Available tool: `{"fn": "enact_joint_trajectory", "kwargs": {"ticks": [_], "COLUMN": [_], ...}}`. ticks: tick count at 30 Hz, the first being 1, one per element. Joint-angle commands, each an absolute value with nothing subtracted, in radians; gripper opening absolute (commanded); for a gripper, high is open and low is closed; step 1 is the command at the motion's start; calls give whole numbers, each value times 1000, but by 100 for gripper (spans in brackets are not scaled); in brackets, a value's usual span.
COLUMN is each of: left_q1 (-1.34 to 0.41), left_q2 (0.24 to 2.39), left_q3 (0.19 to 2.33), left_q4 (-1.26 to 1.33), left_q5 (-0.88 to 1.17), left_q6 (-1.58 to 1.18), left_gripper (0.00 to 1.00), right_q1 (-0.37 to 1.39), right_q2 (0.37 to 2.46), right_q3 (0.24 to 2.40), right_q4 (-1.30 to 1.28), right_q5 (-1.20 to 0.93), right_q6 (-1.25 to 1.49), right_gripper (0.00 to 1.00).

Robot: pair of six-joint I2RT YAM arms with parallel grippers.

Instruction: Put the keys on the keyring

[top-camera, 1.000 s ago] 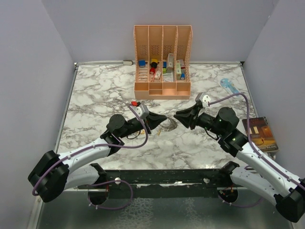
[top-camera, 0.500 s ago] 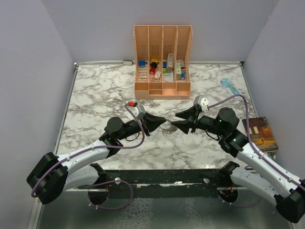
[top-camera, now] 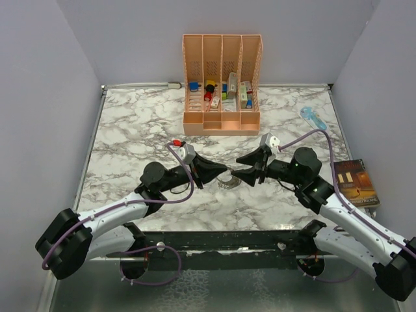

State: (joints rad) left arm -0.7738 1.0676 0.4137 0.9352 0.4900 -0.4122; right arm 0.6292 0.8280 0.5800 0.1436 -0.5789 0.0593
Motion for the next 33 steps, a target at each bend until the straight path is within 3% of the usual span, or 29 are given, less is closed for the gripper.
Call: {"fn": "enact_joint_trajectory", "kwargs": {"ticks": [1, 27, 31, 33], "left_q1": [-779, -778, -778, -779], "left_q2": [1040, 1067, 1068, 1069], "left_q3": [409, 413, 420, 424], "left_q4": [1008, 975, 967, 962], "left_q5": [524, 583, 599, 606], "left_q6": [-427, -407, -412, -407], "left_gripper": [0, 0, 0, 0], "right_q1": [634, 634, 634, 634], "right_q2": [847, 885, 899, 905], "right_q3": [567, 564, 575, 580], "right_q4": [235, 293, 277, 265], "right_q5": [-643, -683, -698, -696], "right_q6": [90, 107, 98, 96], "right_gripper": [49, 30, 12, 8]}}
